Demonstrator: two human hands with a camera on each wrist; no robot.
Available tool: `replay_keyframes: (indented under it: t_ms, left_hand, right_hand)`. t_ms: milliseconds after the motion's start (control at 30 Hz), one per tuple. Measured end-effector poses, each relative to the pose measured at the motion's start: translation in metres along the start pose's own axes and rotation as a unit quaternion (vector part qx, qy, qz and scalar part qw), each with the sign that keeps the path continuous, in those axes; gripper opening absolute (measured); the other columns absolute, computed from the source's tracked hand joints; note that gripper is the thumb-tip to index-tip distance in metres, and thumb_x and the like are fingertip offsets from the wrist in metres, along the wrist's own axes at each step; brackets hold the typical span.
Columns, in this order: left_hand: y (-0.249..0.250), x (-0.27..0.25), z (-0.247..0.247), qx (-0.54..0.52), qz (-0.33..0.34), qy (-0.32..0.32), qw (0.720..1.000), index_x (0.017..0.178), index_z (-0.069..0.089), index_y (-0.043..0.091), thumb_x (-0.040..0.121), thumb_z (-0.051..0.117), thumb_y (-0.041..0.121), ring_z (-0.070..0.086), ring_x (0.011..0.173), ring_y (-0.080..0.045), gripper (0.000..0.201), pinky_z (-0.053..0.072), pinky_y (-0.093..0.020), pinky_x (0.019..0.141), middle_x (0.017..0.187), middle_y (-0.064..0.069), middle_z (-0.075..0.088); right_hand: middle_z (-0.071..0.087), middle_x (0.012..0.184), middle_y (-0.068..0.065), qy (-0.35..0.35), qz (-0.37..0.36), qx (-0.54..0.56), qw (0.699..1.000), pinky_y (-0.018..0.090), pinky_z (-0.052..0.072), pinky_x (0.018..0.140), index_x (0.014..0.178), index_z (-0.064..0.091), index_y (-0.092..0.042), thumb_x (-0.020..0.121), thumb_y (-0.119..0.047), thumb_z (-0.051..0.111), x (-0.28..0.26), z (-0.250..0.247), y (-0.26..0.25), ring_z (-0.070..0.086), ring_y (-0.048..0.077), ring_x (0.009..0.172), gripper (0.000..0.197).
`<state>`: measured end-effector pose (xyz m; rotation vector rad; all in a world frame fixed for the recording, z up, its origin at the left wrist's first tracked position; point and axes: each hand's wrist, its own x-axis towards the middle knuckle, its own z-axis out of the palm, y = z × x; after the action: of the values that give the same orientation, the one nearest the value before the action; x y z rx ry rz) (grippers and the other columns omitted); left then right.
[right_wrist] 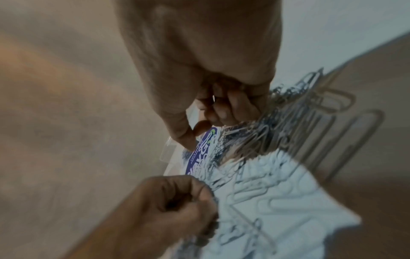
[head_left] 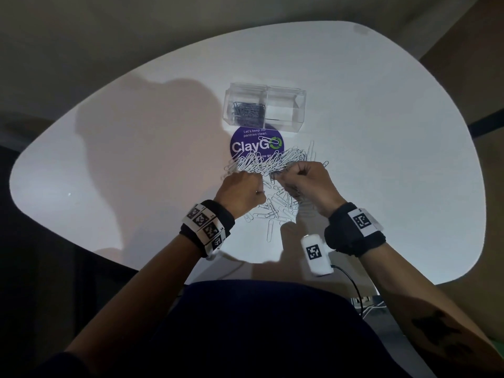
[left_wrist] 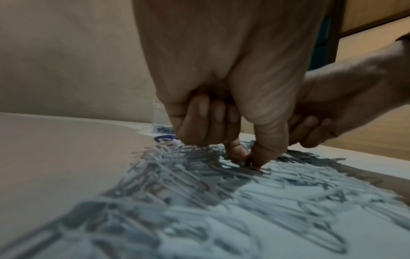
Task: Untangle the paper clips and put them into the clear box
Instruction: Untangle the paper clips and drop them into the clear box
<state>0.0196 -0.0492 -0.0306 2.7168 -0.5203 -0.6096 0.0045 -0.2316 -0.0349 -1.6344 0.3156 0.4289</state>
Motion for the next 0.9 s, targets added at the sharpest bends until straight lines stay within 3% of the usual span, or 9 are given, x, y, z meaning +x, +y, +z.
replay_keyframes:
  t_ms: [67, 200, 300, 367, 467, 667, 733, 833, 900]
  left_hand:
    - [-0.003, 0.000, -0.003, -0.037, -0.001, -0.018, 0.999, 0.085, 0.065, 0.010, 0.084, 0.064, 0.022, 0.062, 0.070, -0.024, 0.012, 0.047, -0.032, 0.066, 0.078, -0.006, 0.069]
    - [-0.014, -0.003, -0.015, -0.191, -0.002, -0.046, 0.981, 0.082, 0.058, -0.002, 0.088, 0.055, 0.017, 0.052, 0.066, -0.023, 0.021, 0.039, -0.030, 0.059, 0.074, -0.008, 0.059]
    - [-0.018, -0.011, -0.025, -0.398, -0.042, -0.081, 0.913, 0.076, 0.045, -0.007, 0.091, 0.042, 0.008, 0.026, 0.060, -0.024, 0.021, 0.020, -0.029, 0.051, 0.071, -0.011, 0.037]
    - [-0.023, -0.015, -0.027, -0.495, -0.050, -0.099, 0.862, 0.073, 0.043, 0.002, 0.089, 0.039, 0.010, 0.028, 0.055, -0.020, 0.019, 0.021, -0.027, 0.048, 0.069, -0.014, 0.040]
    - [-0.025, -0.015, -0.026, -0.550, -0.072, -0.083, 0.828, 0.074, 0.044, 0.007, 0.079, 0.044, 0.008, 0.037, 0.048, -0.021, 0.005, 0.029, -0.029, 0.048, 0.063, -0.016, 0.050]
    - [-0.026, -0.016, -0.024, -0.547, -0.068, -0.100, 0.828, 0.072, 0.040, -0.003, 0.067, 0.041, 0.004, 0.025, 0.047, -0.017, 0.009, 0.021, -0.024, 0.047, 0.051, -0.001, 0.039]
    - [-0.023, -0.015, -0.024, -0.537, -0.078, -0.112, 0.832, 0.069, 0.036, 0.002, 0.070, 0.041, 0.006, 0.018, 0.049, -0.015, 0.007, 0.015, -0.024, 0.048, 0.052, -0.001, 0.033]
    - [-0.017, -0.015, -0.022, -0.521, -0.098, -0.125, 0.839, 0.064, 0.034, 0.011, 0.075, 0.040, -0.002, 0.015, 0.047, -0.014, 0.018, 0.009, -0.027, 0.049, 0.051, 0.001, 0.032]
    - [-0.014, -0.016, -0.022, -0.511, -0.086, -0.133, 0.845, 0.067, 0.037, 0.011, 0.078, 0.041, -0.001, 0.018, 0.047, -0.014, 0.018, 0.009, -0.028, 0.050, 0.057, -0.007, 0.032]
  right_hand:
    - [0.064, 0.061, 0.012, 0.032, -0.030, -0.112, 0.993, 0.028, 0.048, 0.053, 0.063, 0.059, -0.001, 0.080, -0.022, 0.080, 0.005, 0.001, 0.005, 0.055, 0.026, 0.053, 0.034]
    - [0.067, 0.069, -0.011, 0.087, -0.083, -0.371, 0.921, 0.030, 0.053, 0.070, 0.068, 0.064, -0.025, 0.078, -0.031, 0.076, 0.010, 0.011, 0.012, 0.066, 0.015, 0.076, 0.016]
    - [0.067, 0.072, -0.006, 0.100, -0.088, -0.386, 0.913, 0.032, 0.052, 0.068, 0.070, 0.064, -0.024, 0.075, -0.037, 0.079, 0.013, 0.020, 0.014, 0.063, 0.018, 0.076, 0.020]
    - [0.068, 0.076, -0.003, 0.106, -0.103, -0.419, 0.896, 0.033, 0.053, 0.069, 0.074, 0.067, -0.020, 0.076, -0.037, 0.078, 0.014, 0.024, 0.015, 0.063, 0.020, 0.077, 0.021]
    - [0.071, 0.081, 0.001, 0.102, -0.130, -0.445, 0.880, 0.030, 0.050, 0.069, 0.080, 0.070, -0.017, 0.082, -0.026, 0.073, 0.013, 0.030, 0.010, 0.064, 0.021, 0.081, 0.010]
    - [0.063, 0.067, -0.004, 0.073, -0.074, -0.245, 0.964, 0.017, 0.041, 0.057, 0.070, 0.061, -0.011, 0.083, -0.024, 0.070, 0.012, 0.027, -0.001, 0.052, 0.002, 0.059, 0.020]
    - [0.056, 0.063, 0.000, 0.039, -0.020, -0.126, 0.991, 0.019, 0.037, 0.051, 0.068, 0.057, -0.008, 0.086, -0.017, 0.059, 0.009, 0.022, -0.006, 0.047, 0.010, 0.054, 0.021]
    - [0.043, 0.058, 0.006, -0.034, 0.075, 0.088, 0.993, 0.028, 0.016, 0.044, 0.063, 0.055, -0.006, 0.075, -0.016, 0.046, 0.007, 0.015, -0.008, 0.028, 0.017, 0.047, 0.018]
    - [0.043, 0.060, 0.008, -0.053, 0.087, 0.139, 0.985, 0.030, 0.009, 0.045, 0.058, 0.053, -0.013, 0.072, -0.018, 0.045, 0.005, 0.013, -0.008, 0.022, 0.016, 0.046, 0.017]
